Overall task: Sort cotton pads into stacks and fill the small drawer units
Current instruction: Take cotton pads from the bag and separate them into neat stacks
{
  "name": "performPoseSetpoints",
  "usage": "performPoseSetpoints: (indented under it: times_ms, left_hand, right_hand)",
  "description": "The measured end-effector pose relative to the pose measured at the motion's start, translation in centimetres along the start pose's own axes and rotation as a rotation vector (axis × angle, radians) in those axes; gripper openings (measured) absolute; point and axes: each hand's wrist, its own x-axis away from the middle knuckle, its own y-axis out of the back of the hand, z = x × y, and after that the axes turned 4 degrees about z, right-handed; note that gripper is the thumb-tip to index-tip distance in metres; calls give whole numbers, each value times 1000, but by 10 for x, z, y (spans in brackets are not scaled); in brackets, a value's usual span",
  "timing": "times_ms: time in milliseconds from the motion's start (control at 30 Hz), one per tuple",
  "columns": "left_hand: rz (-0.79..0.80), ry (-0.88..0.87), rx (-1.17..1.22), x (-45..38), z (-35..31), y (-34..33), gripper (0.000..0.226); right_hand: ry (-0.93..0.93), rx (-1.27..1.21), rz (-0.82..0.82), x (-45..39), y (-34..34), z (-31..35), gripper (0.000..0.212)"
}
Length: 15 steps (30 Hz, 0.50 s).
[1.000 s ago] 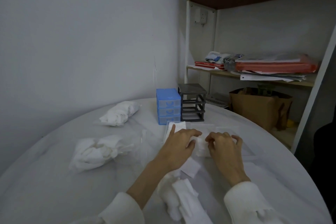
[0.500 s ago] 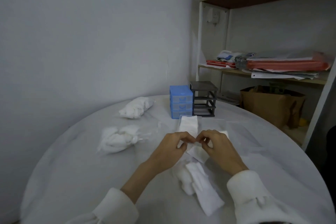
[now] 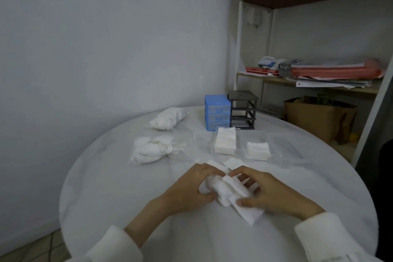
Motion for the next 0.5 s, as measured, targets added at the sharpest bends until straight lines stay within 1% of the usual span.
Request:
performPoseSetpoints:
  times_ms: [133,200,300,367,433,500]
  left_hand:
    - [-77,50,-16,-5,-9,2,21]
    - [-104,83,-5,-7,-7,6,19]
    - [-152,89,41,-14,-3,10,17]
    - [-199,112,149,-20,0,11,13]
    - [-248,163,284,-26,1,12,12]
    - [-282,215,409,-34,3,12,14]
  right_hand:
    - [22,-41,-134,-7,-4,-1,27]
    - [17,-55,-181,-12,-4,2,25]
    - [18,-114,-243,-23,-3,4,17]
    - [10,-159,-283,-34,-2,3,15]
    - [-22,-232,-313,-44,0,5,21]
    - [-35,-323,-276,-52,3,7,23]
